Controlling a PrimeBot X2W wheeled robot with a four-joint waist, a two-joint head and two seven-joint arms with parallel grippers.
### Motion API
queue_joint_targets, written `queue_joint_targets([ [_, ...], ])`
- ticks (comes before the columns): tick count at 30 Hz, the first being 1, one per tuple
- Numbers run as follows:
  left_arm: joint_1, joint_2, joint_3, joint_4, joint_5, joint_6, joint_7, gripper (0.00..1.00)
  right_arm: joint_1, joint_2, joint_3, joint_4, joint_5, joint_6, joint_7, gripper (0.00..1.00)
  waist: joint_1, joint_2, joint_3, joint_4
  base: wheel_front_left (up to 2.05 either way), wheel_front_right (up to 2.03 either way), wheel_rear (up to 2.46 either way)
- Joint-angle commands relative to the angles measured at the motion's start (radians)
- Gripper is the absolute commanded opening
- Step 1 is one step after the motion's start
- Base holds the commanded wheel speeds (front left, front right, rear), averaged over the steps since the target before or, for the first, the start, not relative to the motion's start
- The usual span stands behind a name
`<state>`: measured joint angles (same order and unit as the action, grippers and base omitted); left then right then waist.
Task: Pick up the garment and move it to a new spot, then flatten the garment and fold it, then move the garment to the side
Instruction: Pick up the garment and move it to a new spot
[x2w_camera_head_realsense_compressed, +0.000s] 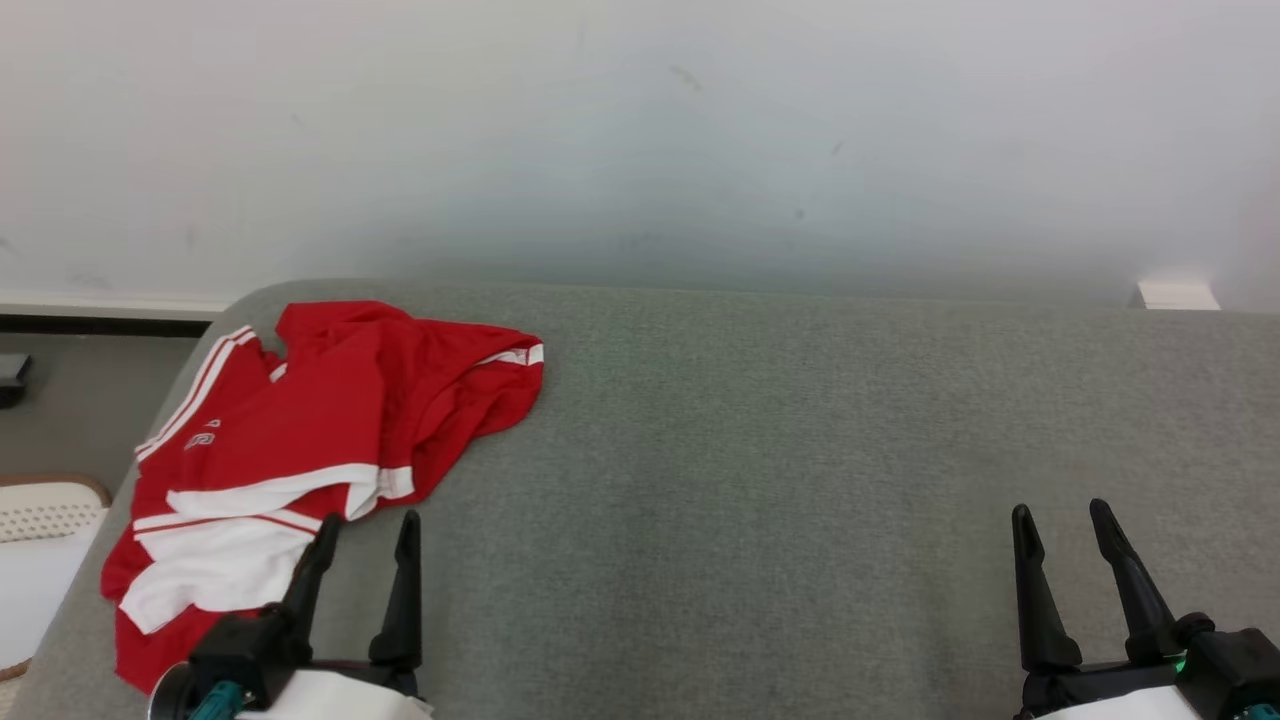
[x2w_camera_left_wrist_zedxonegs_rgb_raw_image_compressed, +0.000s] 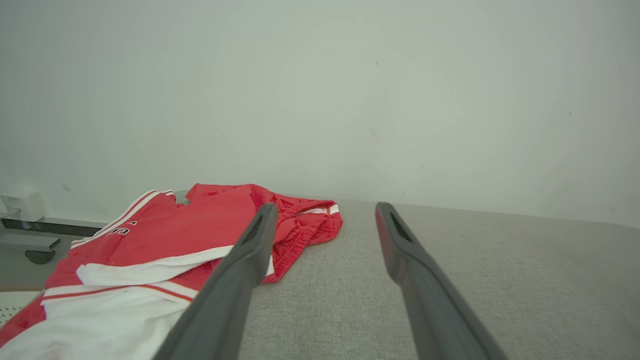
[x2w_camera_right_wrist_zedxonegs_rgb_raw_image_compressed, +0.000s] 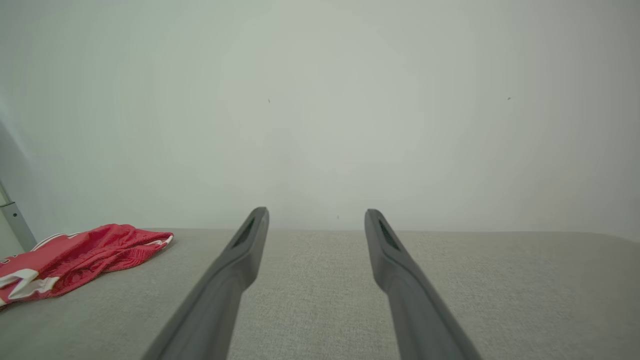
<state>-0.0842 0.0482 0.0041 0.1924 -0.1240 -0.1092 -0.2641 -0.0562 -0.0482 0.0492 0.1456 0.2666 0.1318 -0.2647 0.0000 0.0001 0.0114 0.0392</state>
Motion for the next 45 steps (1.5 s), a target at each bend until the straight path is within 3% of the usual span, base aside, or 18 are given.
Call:
queue_joint_targets([
  [1, -0.007, 0.004, 0.006, 0.002, -0.003, 0.004, -0.001, 1.00, 0.009, -0.004, 0.002, 0.002, 0.006, -0.002, 0.000, 1.00, 0.0000, -0.0001, 0.002, 0.025, 0.00, 0.00, 0.00],
  [18, -0.028, 0.004, 0.045, 0.011, -0.019, 0.009, -0.001, 1.00, -0.018, -0.005, 0.080, 0.016, 0.018, -0.002, 0.001, 1.00, 0.0000, -0.0001, 0.033, 0.306, 0.00, 0.00, 0.00],
  [26, -0.032, 0.004, 0.051, 0.016, -0.043, 0.014, -0.001, 1.00, -0.042, -0.004, 0.100, 0.016, 0.005, -0.002, 0.001, 1.00, 0.0000, -0.0001, 0.054, 0.394, 0.00, 0.00, 0.00],
  [35, -0.042, 0.004, 0.057, 0.014, -0.061, 0.018, -0.001, 1.00, -0.056, -0.004, 0.109, 0.015, 0.002, -0.002, 0.001, 1.00, 0.0000, -0.0001, 0.062, 0.404, 0.00, 0.00, 0.00],
  [45, -0.151, 0.037, 0.068, 0.079, -0.071, -0.009, -0.001, 1.00, -0.071, -0.009, 0.088, -0.009, -0.009, -0.002, 0.001, 1.00, 0.0000, -0.0001, 0.085, 0.339, 0.00, 0.00, 0.00],
])
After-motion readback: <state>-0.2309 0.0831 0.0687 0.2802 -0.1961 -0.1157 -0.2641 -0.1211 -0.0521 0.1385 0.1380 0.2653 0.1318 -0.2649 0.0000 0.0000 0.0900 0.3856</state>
